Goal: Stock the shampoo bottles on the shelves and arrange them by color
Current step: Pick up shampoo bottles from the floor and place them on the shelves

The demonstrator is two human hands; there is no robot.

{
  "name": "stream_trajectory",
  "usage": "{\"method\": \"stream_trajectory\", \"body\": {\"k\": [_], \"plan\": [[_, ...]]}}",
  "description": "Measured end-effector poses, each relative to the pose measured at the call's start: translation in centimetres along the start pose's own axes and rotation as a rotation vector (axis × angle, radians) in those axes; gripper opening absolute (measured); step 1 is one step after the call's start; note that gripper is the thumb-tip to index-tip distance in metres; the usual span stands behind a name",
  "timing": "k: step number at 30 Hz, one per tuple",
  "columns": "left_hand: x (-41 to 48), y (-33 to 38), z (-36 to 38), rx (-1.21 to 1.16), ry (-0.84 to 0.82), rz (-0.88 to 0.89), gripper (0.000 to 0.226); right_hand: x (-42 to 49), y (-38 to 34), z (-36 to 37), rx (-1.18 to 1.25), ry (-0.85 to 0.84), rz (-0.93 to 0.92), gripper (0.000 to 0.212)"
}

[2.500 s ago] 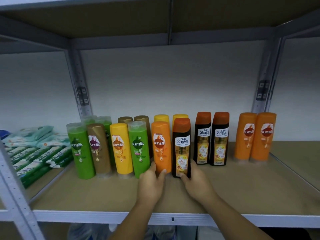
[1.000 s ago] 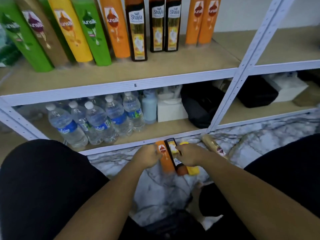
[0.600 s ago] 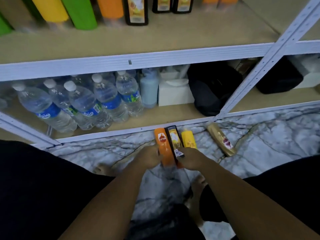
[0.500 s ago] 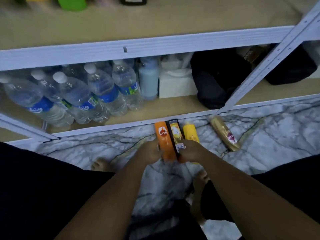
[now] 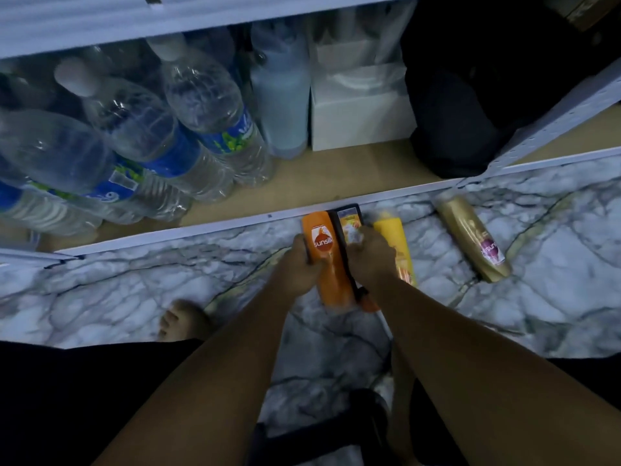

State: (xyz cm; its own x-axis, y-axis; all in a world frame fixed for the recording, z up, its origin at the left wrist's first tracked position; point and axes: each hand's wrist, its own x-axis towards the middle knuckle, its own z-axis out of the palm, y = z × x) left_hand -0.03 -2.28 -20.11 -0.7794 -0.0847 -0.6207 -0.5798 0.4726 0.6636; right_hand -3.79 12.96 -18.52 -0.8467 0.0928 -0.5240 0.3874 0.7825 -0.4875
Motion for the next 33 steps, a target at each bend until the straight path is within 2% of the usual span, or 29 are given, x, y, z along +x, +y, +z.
{"method": "stream_trajectory", "body": {"k": [3, 10, 13, 16, 19, 22, 23, 29, 31, 33], "plan": [[0.9, 0.2, 0.3, -0.022, 0.05, -0.063, 0.048, 0.4, 0.2, 0.6, 0.023, 0.009, 0.004, 0.032], [1.2, -1.5, -0.5, -0.107, 0.185, -0.149, 0.051, 0.4, 1.1, 2.0, 0.233, -0.142, 0.054, 0.042], [1.0, -1.6, -0.7, -0.102, 0.165, -0.147, 0.053, 0.1, 0.7, 2.8, 0.267, -0.105, 0.059, 0.049], [0.9, -1.7, -0.7, -0.089, 0.154, -0.141, 0.059, -0.2, 0.2, 3.4, 0.253, -0.074, 0.051, 0.065], [0.3, -1.8, -1.1, -0.066, 0.159, -0.109, 0.06, -0.4, 0.2, 3.3, 0.267, -0.1, 0.103, 0.072], [-0.7, -1.7, -2.0, -0.033, 0.167, -0.062, 0.056, -0.8, 0.6, 3.4, 0.314, -0.145, 0.125, 0.048], [-1.1, -1.6, -2.4, -0.02, 0.164, -0.041, 0.056, -1.0, 0.7, 3.4, 0.339, -0.155, 0.125, 0.046], [-6.1, 0.7, -5.6, 0.008, 0.171, 0.073, 0.066, -3.7, -1.9, 0.4, 0.458, -0.209, 0.016, 0.056], [-8.0, 1.2, -6.2, 0.013, 0.167, 0.141, 0.072, -4.7, -2.3, -0.4, 0.444, -0.202, -0.03, 0.056], [-10.3, 1.3, -6.4, 0.003, 0.2, 0.206, 0.069, -6.2, -2.5, -1.1, 0.39, -0.187, -0.121, 0.067]]}}
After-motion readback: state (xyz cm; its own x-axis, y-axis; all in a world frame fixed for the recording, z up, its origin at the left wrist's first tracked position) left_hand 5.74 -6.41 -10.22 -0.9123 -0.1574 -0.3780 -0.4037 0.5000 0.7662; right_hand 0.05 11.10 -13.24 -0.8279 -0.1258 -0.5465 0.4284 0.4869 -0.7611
